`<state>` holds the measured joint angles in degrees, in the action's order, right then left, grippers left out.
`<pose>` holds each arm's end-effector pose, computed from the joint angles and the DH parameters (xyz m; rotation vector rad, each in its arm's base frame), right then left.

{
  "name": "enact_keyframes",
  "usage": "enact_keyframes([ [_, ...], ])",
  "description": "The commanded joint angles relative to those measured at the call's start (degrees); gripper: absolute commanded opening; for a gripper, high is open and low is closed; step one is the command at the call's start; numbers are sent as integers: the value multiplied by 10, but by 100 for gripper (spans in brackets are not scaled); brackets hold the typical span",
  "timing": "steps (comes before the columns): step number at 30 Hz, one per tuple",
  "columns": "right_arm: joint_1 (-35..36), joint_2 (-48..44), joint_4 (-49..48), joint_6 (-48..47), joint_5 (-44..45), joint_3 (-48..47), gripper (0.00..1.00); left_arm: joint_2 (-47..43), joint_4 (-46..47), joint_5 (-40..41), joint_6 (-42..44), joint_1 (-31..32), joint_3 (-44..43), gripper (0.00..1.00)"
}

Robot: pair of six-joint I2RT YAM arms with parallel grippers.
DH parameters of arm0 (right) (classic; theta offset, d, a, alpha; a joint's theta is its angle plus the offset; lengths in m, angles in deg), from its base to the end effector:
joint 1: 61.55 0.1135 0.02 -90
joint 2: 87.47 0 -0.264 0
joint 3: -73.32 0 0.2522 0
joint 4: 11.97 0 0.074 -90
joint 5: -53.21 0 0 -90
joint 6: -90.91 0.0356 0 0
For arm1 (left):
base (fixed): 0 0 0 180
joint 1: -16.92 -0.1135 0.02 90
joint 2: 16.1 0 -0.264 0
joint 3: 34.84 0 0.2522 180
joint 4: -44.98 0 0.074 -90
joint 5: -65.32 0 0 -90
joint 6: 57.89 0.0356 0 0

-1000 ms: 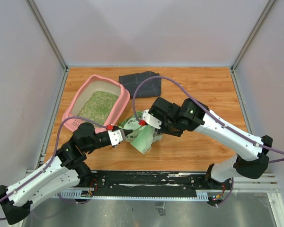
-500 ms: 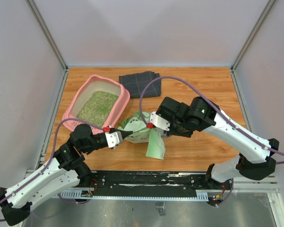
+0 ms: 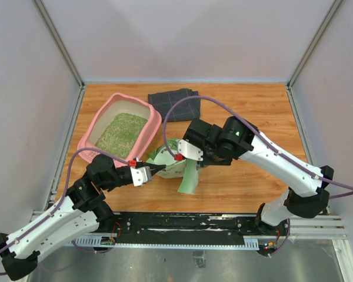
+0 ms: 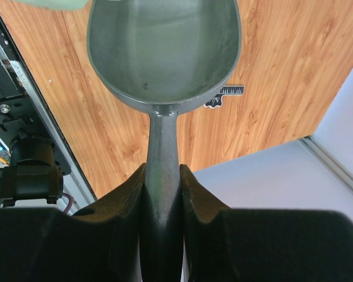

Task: Fill the litter box with clean litter
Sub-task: 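Scoop the cat litter from the cat litter bag.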

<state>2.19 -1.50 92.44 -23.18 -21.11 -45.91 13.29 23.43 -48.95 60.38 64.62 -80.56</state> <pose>0.1181 0.2175 0.4127 -1.8515 2.0131 -0.2003 0.0821 -0.1119 0.3043 1.2769 1.1065 -0.6068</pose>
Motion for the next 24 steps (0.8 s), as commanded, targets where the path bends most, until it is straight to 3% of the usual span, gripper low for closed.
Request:
enact_keyframes([
  [1, 30, 6, -35, -25, 6, 21, 1, -19, 71, -37, 14, 2, -14, 0],
  [11, 52, 28, 2, -8, 126, 33, 1, -22, 73, -32, 20, 2, -8, 0],
  [18, 40, 56, -110, -27, 72, 33, 1, -17, 76, -37, 17, 2, 2, 0],
  [24, -4, 87, -165, -27, 8, 51, 1, -10, 60, 14, 24, 2, 29, 0],
])
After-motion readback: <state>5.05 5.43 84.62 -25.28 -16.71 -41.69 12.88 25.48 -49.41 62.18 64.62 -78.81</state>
